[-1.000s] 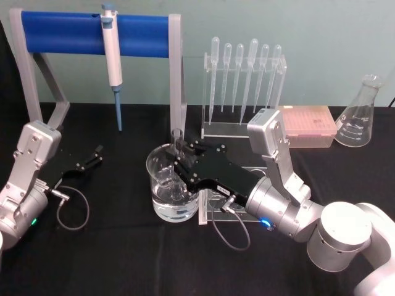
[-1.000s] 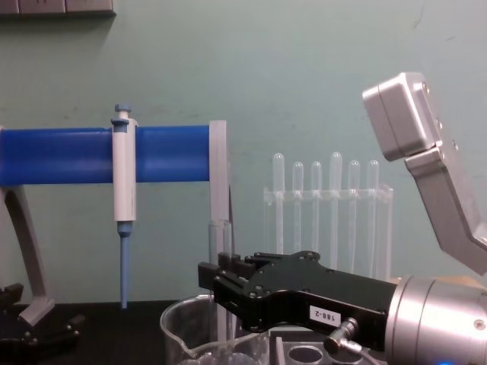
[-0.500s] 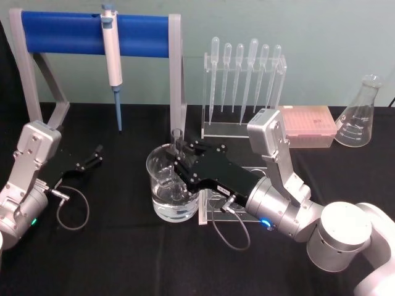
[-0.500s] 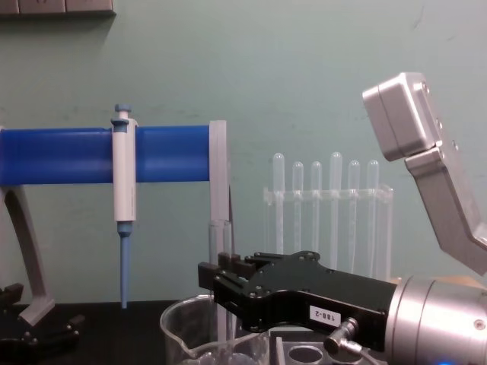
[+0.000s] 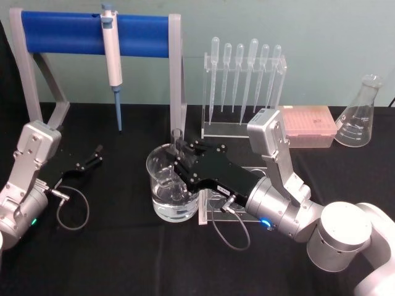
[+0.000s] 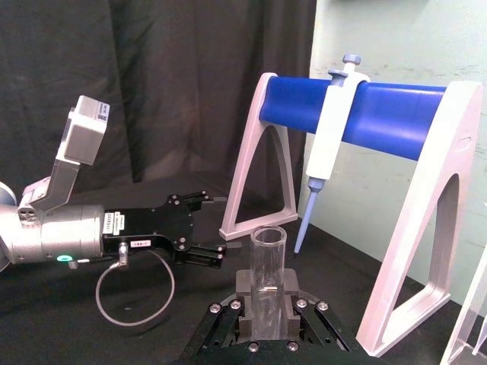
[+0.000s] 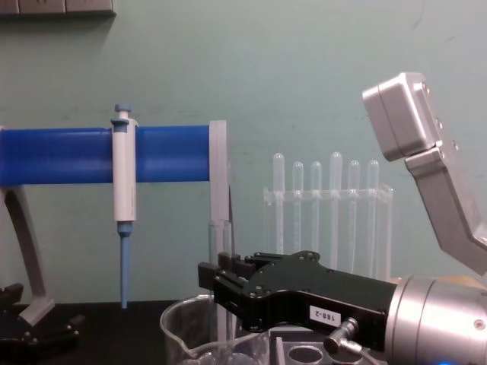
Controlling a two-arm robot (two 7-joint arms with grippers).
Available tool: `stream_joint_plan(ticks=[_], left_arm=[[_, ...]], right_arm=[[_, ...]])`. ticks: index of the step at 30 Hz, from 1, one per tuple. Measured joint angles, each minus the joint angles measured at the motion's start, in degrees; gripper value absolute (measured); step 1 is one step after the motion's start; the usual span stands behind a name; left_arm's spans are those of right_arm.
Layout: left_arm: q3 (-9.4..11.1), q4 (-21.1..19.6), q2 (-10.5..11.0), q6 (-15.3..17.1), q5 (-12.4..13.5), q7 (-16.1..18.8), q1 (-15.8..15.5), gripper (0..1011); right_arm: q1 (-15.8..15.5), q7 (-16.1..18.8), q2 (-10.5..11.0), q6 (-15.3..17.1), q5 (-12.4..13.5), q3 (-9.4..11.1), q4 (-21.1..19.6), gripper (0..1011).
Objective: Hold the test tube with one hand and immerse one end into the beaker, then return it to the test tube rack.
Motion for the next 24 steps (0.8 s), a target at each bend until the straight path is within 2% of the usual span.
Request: stream_joint_plan(ticks=[24], left_arm=[[0.0, 0.0, 0.0, 0.0, 0.0, 0.0, 0.0, 1000]], right_arm=[[0.0, 0.0, 0.0, 0.0, 0.0, 0.0, 0.0, 224]])
